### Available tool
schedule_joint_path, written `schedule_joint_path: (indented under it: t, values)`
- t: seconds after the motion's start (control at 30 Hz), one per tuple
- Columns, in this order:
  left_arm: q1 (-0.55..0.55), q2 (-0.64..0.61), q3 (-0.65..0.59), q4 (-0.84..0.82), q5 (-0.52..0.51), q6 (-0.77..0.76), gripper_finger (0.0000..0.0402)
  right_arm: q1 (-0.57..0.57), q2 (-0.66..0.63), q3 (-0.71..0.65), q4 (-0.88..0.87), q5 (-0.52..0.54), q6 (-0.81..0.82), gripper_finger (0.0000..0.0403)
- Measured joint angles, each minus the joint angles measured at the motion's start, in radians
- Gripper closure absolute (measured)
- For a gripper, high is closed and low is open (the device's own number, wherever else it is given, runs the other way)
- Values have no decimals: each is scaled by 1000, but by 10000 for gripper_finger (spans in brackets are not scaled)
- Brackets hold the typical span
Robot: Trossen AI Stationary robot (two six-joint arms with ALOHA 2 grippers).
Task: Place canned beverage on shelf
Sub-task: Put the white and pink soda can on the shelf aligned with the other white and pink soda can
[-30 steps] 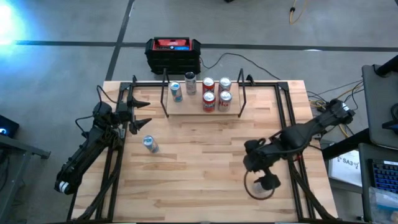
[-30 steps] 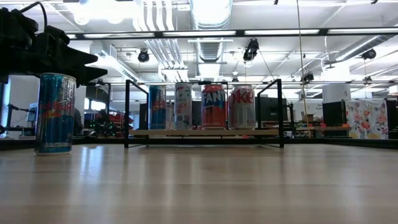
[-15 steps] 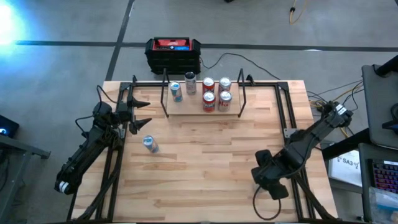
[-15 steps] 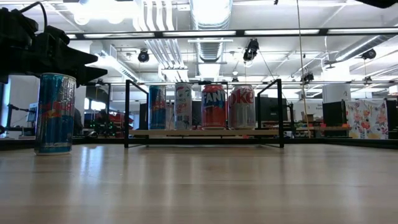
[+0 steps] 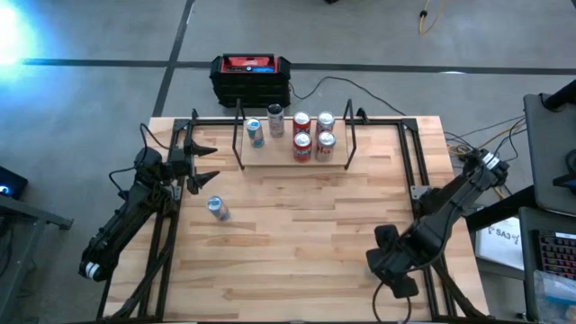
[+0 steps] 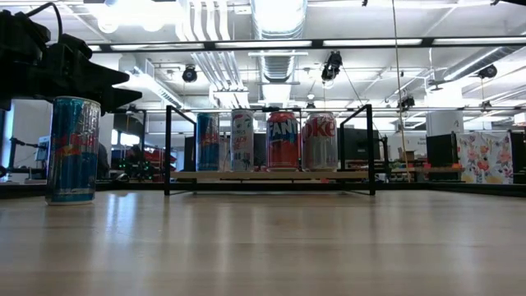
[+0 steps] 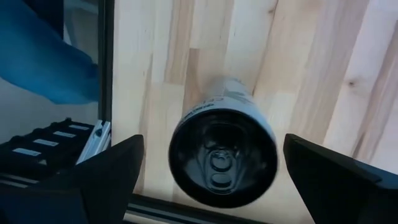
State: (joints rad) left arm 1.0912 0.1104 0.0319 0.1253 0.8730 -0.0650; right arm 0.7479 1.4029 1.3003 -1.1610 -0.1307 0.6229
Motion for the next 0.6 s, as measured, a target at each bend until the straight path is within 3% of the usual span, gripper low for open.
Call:
schedule_joint_path:
  t: [0.33, 0.6]
  values:
    - [0, 0, 0, 0, 0, 0, 22, 3, 28, 0, -8, -1, 33, 33]
    - [0, 0, 0, 0, 0, 0, 22, 3, 28, 0, 11, 1, 186, 33]
